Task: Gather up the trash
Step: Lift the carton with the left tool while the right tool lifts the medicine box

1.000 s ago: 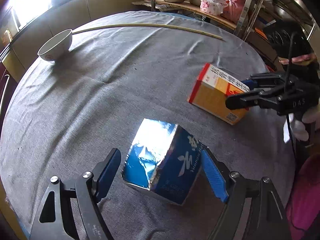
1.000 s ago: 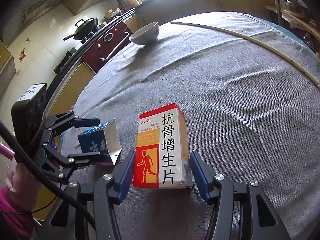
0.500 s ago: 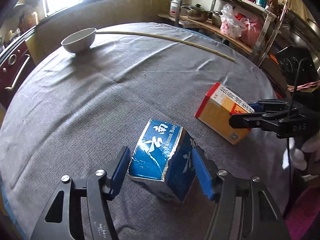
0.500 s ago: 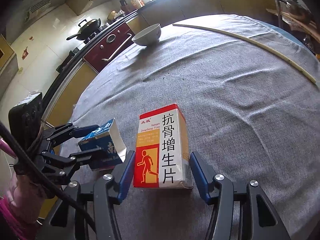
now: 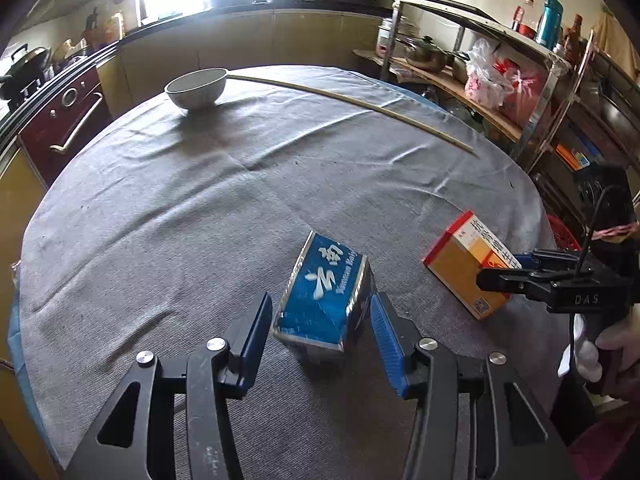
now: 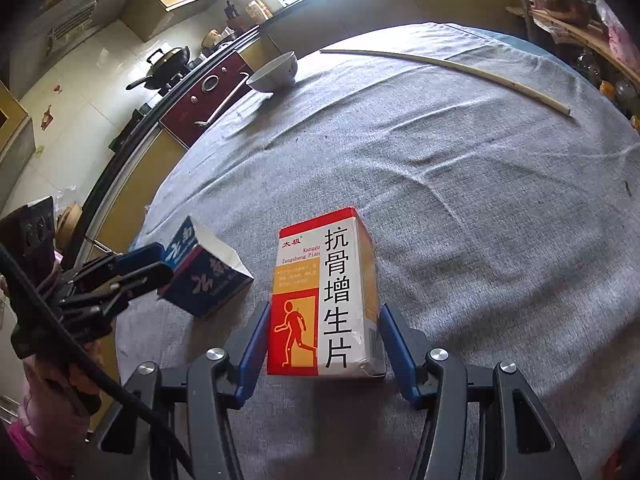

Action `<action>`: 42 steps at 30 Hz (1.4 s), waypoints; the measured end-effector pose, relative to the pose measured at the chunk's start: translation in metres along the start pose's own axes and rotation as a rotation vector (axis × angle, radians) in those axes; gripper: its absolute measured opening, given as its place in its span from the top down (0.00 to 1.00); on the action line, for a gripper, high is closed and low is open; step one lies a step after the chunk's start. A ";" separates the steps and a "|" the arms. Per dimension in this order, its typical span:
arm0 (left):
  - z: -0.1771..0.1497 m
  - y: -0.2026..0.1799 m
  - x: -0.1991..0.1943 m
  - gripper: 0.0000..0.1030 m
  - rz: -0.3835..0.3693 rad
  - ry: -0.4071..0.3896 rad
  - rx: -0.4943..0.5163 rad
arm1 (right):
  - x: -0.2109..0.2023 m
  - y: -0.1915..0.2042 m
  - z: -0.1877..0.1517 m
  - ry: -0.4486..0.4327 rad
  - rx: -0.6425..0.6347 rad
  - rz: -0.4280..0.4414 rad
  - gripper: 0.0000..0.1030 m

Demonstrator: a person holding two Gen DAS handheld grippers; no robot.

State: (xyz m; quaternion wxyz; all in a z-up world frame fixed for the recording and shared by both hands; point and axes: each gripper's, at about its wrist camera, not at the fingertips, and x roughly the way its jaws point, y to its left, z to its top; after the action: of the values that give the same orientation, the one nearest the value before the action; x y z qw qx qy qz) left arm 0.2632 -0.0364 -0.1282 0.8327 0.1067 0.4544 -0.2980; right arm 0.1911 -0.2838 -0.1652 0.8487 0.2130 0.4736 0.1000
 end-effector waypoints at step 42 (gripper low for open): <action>-0.019 -0.017 0.041 0.37 -0.089 -0.013 -0.204 | -0.012 -0.015 -0.012 -0.019 -0.008 0.023 0.44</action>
State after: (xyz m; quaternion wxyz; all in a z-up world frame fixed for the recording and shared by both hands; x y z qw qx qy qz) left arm 0.2566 -0.0582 -0.1713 0.8280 -0.0009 0.4813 -0.2877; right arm 0.1736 -0.2986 -0.1686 0.8529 0.2159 0.4625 0.1095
